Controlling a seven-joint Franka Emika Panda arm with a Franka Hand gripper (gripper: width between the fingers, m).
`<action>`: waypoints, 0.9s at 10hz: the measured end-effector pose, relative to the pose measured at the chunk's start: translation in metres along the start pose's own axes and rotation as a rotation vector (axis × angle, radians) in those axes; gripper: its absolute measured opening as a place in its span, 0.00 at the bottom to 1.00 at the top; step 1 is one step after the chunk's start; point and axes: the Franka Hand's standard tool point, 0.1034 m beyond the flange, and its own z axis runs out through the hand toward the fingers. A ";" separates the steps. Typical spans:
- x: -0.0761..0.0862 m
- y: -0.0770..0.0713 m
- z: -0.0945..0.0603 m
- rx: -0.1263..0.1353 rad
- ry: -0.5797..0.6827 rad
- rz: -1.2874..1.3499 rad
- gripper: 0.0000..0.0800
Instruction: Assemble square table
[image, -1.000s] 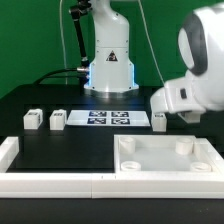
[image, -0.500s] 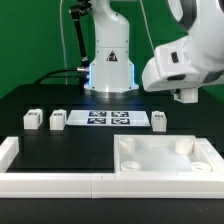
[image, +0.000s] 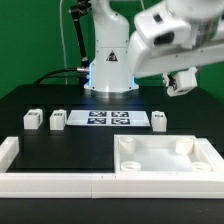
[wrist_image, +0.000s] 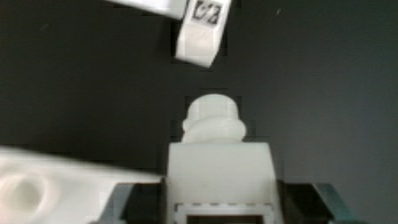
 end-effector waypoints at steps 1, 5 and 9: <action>-0.009 -0.001 0.007 -0.011 0.051 0.000 0.36; 0.007 0.007 0.001 -0.051 0.351 0.004 0.36; 0.076 0.026 -0.052 -0.092 0.692 -0.027 0.36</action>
Offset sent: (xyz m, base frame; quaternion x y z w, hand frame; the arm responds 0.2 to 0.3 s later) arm 0.0000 0.0000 0.0000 0.0000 0.1296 0.0000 0.9916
